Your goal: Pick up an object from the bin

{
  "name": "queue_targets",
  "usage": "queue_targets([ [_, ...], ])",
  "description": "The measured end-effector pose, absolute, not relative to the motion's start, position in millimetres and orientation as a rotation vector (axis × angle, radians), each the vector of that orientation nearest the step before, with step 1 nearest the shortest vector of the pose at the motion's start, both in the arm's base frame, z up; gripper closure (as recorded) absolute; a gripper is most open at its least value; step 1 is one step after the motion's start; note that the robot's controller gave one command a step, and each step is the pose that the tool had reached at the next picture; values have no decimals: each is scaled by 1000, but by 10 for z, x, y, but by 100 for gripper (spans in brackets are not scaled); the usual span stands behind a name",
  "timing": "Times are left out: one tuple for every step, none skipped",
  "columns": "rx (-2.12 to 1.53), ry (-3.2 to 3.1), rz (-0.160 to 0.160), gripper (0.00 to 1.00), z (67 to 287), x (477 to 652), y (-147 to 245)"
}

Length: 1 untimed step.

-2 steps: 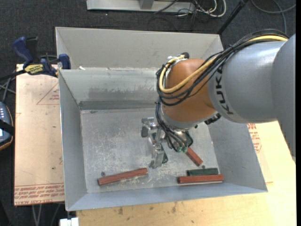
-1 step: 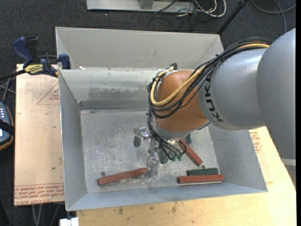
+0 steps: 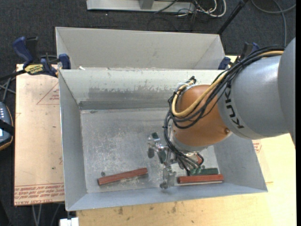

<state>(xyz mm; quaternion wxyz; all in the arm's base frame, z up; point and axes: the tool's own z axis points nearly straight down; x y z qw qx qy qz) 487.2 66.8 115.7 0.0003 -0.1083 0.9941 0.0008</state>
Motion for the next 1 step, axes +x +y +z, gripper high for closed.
queue_targets([
  [-486, 3103, -3, 0, 1059, 4849, 977],
])
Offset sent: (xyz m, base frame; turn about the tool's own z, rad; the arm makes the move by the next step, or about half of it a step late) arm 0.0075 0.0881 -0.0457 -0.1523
